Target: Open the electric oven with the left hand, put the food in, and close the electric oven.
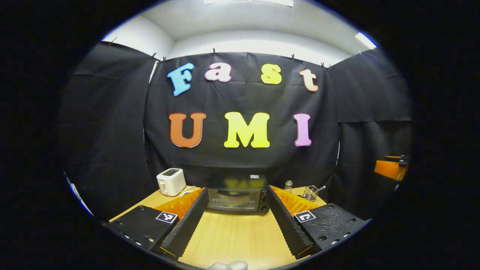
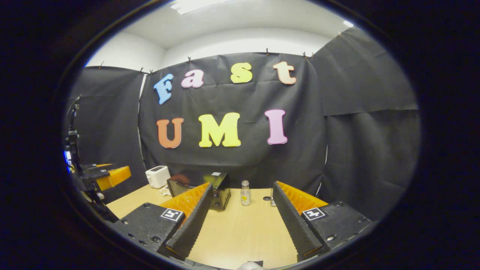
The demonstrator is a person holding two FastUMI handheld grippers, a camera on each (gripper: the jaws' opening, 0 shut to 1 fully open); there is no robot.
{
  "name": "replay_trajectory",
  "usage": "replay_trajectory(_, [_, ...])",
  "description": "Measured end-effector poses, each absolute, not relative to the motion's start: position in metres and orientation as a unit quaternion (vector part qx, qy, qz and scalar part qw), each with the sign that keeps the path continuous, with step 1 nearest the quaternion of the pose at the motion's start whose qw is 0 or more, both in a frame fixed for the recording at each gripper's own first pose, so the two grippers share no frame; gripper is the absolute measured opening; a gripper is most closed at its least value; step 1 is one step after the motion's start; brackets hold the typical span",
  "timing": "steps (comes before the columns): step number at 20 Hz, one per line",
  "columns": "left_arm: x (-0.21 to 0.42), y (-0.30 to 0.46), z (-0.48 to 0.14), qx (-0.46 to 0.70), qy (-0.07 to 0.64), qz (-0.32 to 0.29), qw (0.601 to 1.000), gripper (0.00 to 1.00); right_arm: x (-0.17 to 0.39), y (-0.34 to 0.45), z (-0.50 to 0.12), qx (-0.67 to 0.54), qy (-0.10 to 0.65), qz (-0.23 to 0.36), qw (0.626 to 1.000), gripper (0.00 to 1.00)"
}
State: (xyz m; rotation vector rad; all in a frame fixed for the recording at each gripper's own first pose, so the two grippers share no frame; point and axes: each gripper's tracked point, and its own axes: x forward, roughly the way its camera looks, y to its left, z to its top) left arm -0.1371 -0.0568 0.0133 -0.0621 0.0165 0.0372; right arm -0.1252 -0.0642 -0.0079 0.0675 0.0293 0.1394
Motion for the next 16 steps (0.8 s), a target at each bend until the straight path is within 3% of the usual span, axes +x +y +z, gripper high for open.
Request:
replay_trajectory(5, [-0.175, -0.058, 0.031, -0.020, -0.002, 0.032, 0.999, 0.98, -0.137, -0.060, -0.012, 0.041, 0.012, 0.076, 0.996, 1.00])
replay_trajectory(6, [-0.177, -0.059, 0.033, -0.021, -0.004, 0.030, 0.999, 0.97, -0.139, -0.060, -0.012, 0.044, 0.011, 0.074, 0.996, 0.96])
replay_trajectory(9, [-0.179, -0.055, 0.023, -0.019, 0.013, 0.029, 0.999, 0.97, -0.142, -0.060, -0.011, 0.046, 0.007, 0.057, 0.997, 1.00])
replay_trajectory(14, [-0.166, -0.045, 0.025, -0.004, 0.001, 0.016, 1.000, 0.97, -0.141, -0.060, -0.008, 0.040, 0.008, 0.028, 0.999, 0.96])
replay_trajectory(16, [-0.163, -0.043, 0.028, 0.001, -0.002, 0.007, 1.000, 0.98, -0.140, -0.057, -0.012, 0.038, 0.015, 0.019, 0.999, 1.00])
